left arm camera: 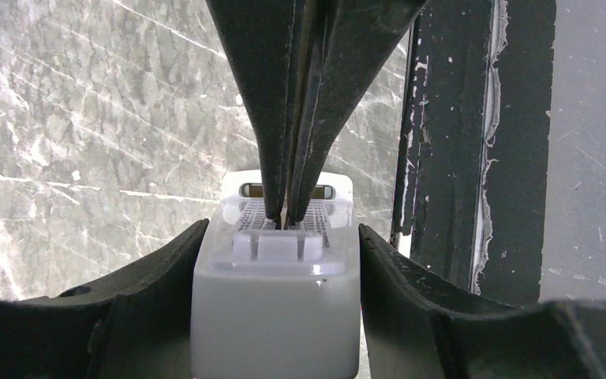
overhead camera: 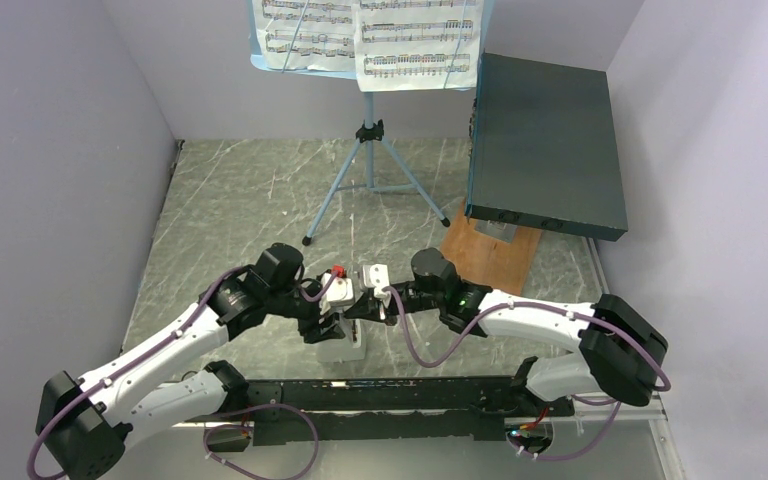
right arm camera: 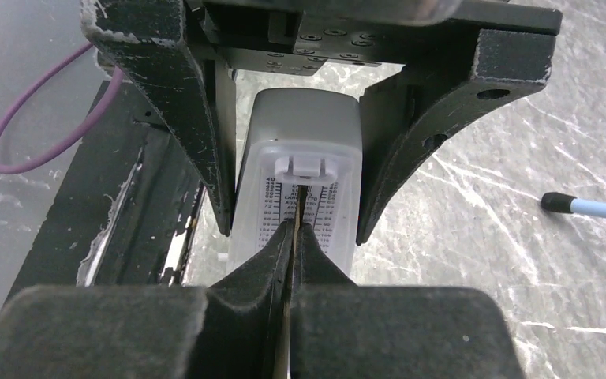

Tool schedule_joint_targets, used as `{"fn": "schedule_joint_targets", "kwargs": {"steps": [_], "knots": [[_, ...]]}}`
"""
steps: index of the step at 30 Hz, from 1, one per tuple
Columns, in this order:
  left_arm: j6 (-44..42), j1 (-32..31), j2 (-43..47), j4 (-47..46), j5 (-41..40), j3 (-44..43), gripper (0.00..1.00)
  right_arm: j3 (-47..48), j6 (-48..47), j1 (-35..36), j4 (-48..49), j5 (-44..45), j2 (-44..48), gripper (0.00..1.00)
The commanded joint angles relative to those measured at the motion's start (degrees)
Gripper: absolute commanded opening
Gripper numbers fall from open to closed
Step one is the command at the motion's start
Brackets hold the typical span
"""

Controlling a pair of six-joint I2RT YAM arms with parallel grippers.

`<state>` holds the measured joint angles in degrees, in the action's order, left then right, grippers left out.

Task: Set up the instrument practice props

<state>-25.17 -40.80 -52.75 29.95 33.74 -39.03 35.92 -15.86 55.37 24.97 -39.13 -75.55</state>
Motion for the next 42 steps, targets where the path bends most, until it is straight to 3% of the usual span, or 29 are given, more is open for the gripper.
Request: {"fn": "schedule_joint_targets", "kwargs": {"steps": [1, 10, 18, 23, 29, 34, 42], "knots": [[-1.02, -0.16, -0.53, -1.1, 2.04, -1.58, 0.0, 2.86, -0.23, 0.36, 2.42, -1.84, 2.81, 0.0], [-1.02, -0.16, -0.34, -1.13, 2.04, -1.49, 0.0, 2.29, -0.45, 0.44, 0.84, -0.38, 3.13, 0.01], [-1.02, -0.15, -0.09, -1.11, 1.9, -1.49, 0.0, -4.21, 1.3, 0.42, 0.87, 3.09, 5.74, 0.32], [-1.02, -0.12, -0.26, -1.15, 1.94, -1.49, 0.01, -5.52, 3.8, 0.44, 1.43, 2.47, 6.23, 0.39], [-0.94, -0.12, -0.42, -1.01, 1.95, -1.58, 0.0, -4.99, 11.14, 0.44, 7.28, 2.41, 4.82, 0.35], [-0.91, -0.16, -0.54, -1.11, 2.03, -1.49, 0.0, -4.02, 14.39, 0.43, 9.71, 0.86, 2.75, 0.19], [-0.93, -0.16, -0.55, -1.11, 2.19, -1.49, 0.0, -2.2, 14.52, 0.42, 8.83, 2.32, 1.15, 0.17]]}}
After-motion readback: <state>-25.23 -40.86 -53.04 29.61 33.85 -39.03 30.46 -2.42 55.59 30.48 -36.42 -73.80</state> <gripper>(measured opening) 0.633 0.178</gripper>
